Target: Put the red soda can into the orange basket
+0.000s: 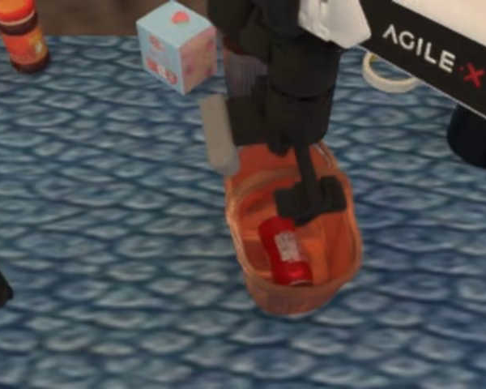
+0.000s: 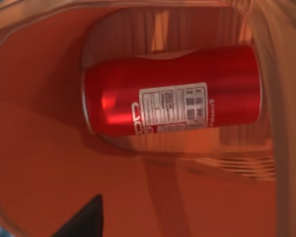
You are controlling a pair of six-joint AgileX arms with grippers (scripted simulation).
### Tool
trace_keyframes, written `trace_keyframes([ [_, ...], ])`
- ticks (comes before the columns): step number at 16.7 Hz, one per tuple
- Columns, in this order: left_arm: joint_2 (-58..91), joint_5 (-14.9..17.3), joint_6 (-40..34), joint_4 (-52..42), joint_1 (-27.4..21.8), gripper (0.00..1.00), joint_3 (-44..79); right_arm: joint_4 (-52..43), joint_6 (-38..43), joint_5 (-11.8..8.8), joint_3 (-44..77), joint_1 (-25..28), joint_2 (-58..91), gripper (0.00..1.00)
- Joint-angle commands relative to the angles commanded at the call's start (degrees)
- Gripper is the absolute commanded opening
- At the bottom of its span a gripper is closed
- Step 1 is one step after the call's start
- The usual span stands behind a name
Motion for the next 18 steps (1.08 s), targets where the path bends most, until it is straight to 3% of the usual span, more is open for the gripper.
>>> trace_keyframes([
  [5, 0.00, 0.00, 0.00, 0.00, 0.00, 1.00, 0.00, 1.46, 0.03, 0.00, -1.75, 0.04, -0.29, 1.00],
  [18, 0.00, 0.00, 0.00, 0.00, 0.00, 1.00, 0.00, 1.46, 0.03, 0.00, -1.75, 0.04, -0.29, 0.02],
])
